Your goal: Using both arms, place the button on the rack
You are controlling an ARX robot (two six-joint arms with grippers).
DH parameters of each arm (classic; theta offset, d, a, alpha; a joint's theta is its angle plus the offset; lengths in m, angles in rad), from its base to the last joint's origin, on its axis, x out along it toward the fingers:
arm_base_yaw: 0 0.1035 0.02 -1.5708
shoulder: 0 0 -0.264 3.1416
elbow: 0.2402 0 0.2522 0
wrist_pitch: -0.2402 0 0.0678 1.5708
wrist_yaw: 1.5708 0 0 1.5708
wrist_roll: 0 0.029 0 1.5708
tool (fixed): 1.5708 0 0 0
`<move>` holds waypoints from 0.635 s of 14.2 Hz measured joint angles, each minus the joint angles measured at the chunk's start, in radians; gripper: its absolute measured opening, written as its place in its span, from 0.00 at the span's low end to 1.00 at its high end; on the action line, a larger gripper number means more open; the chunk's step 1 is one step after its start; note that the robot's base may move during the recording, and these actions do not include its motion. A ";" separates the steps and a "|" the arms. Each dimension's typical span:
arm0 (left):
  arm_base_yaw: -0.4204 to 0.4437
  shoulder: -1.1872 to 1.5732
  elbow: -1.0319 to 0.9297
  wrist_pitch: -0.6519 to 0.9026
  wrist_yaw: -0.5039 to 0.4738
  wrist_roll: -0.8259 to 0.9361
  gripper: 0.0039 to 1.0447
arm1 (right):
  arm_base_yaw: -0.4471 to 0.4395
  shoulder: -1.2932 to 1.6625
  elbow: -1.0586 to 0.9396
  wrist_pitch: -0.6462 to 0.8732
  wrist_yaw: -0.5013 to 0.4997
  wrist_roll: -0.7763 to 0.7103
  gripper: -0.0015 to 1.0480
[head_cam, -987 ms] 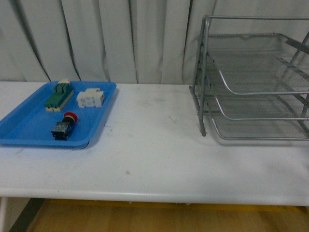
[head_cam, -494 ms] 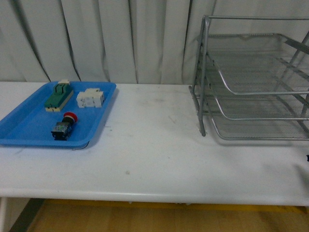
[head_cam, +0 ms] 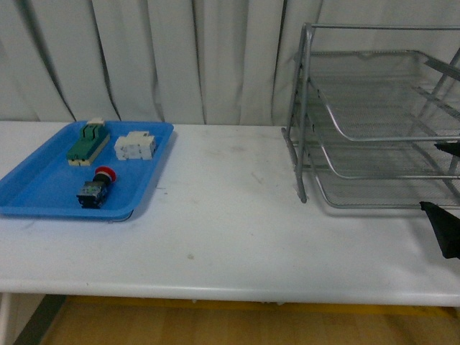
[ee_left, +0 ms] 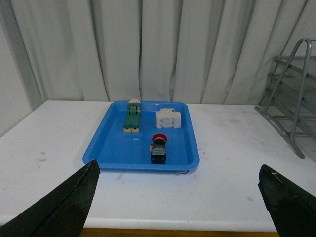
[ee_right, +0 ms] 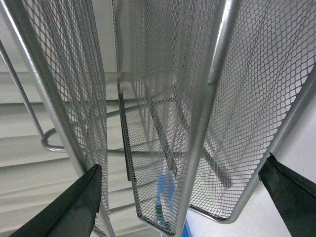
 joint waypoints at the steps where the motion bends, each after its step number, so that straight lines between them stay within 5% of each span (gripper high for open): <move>1: 0.000 0.000 0.000 0.000 0.000 0.000 0.94 | 0.000 0.015 0.008 0.000 -0.002 -0.010 0.94; 7: 0.000 0.000 0.000 0.000 0.000 0.000 0.94 | 0.000 0.056 0.073 -0.002 -0.002 -0.036 0.94; 9: 0.000 0.000 0.000 0.000 0.000 0.000 0.94 | 0.006 0.068 0.102 -0.001 -0.001 -0.050 0.74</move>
